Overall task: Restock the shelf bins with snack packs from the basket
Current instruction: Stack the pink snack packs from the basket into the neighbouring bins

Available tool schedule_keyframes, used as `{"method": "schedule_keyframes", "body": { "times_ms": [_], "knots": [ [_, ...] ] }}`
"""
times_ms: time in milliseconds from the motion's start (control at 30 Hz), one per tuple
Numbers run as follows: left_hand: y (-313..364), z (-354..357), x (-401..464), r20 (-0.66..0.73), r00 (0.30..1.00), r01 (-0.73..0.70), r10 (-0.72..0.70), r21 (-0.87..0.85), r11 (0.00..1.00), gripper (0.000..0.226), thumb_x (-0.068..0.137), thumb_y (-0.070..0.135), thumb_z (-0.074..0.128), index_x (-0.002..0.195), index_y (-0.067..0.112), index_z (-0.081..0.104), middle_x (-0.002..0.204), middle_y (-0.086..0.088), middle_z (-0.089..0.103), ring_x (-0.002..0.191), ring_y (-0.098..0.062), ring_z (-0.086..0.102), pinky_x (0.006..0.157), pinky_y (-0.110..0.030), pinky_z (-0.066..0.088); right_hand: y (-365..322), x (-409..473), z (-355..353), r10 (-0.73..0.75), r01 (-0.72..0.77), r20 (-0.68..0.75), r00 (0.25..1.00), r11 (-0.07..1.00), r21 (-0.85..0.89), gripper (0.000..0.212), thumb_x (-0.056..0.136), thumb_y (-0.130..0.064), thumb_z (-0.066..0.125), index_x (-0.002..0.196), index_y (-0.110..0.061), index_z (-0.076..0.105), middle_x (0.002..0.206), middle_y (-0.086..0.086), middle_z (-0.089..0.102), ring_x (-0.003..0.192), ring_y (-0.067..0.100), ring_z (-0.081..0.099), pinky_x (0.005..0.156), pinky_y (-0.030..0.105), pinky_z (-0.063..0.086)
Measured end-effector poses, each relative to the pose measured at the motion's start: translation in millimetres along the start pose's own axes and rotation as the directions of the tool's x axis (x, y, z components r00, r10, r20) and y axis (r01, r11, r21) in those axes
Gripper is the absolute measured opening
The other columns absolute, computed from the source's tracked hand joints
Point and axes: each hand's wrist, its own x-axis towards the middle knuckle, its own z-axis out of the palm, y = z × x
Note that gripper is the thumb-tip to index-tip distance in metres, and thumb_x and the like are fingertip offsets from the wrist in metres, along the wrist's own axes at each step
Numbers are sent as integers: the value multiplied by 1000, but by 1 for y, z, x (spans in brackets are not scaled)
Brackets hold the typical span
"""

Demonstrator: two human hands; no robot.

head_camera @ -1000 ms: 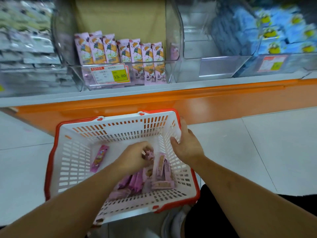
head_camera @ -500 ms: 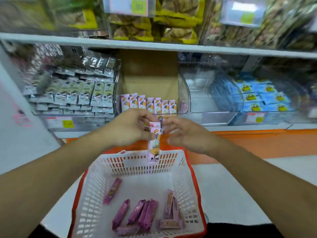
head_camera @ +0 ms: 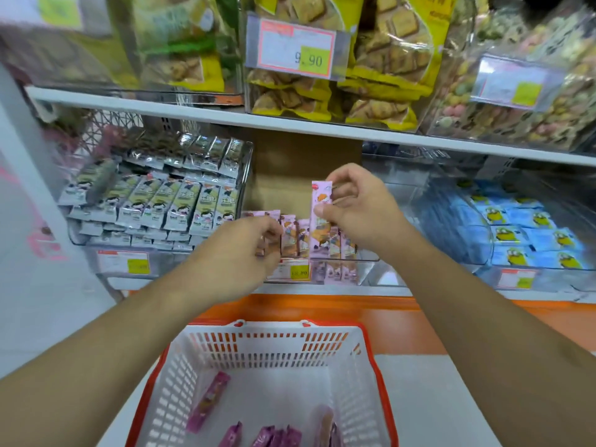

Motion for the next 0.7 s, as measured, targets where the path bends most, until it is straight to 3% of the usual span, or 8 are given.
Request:
{"method": "schedule_keyframes", "body": {
  "times_ms": [133, 300, 400, 500, 600, 700],
  "knots": [
    [-15, 7, 0, 66, 996, -79, 65, 237, 968, 40, 95, 30, 65, 135, 28, 61, 132, 6, 64, 119, -14, 60, 104, -33, 48, 17, 23, 14, 76, -77, -18, 997, 997, -20, 31, 86, -22, 87, 103, -31, 62, 92, -1, 73, 84, 18, 75, 78, 49, 65],
    [-20, 11, 1, 79, 992, -115, 97, 278, 954, 40, 94, 31, 63, 134, 28, 61, 130, 6, 63, 119, -16, 59, 102, -36, 49, 28, 39, 28, 82, -83, -11, 997, 994, -71, 33, 85, -23, 88, 102, -29, 60, 91, 7, 74, 84, 23, 74, 75, 44, 64],
    [-24, 12, 1, 71, 990, -134, 118, 283, 950, 37, 94, 29, 63, 131, 28, 62, 128, 9, 63, 118, -13, 59, 102, -35, 49, 40, 40, 39, 115, -108, 43, 992, 984, -143, 35, 80, -23, 92, 94, -28, 60, 69, -5, 69, 72, 19, 68, 78, 49, 62],
    [-27, 12, 1, 72, 989, -141, 125, 278, 950, 35, 95, 30, 62, 130, 27, 62, 125, 9, 62, 116, -12, 58, 101, -36, 50, 47, 39, 45, 109, -95, 56, 992, 971, -218, 36, 76, -24, 95, 89, -25, 61, 58, -14, 65, 64, 7, 63, 76, 39, 59],
    [-30, 13, 0, 67, 989, -146, 133, 261, 954, 37, 95, 30, 63, 132, 28, 61, 123, 9, 62, 116, -11, 57, 102, -36, 50, 46, 33, 45, 110, -87, 72, 991, 958, -273, 33, 78, -26, 94, 94, -22, 65, 66, -12, 69, 61, -4, 63, 61, 24, 52],
    [-30, 14, -1, 57, 988, -153, 143, 265, 952, 33, 95, 29, 62, 128, 27, 62, 121, 8, 62, 115, -12, 57, 101, -35, 50, 46, 28, 46, 101, -76, 65, 993, 947, -311, 30, 80, -25, 92, 98, -21, 68, 83, -13, 69, 71, -2, 62, 49, 8, 38]
  ]
}}
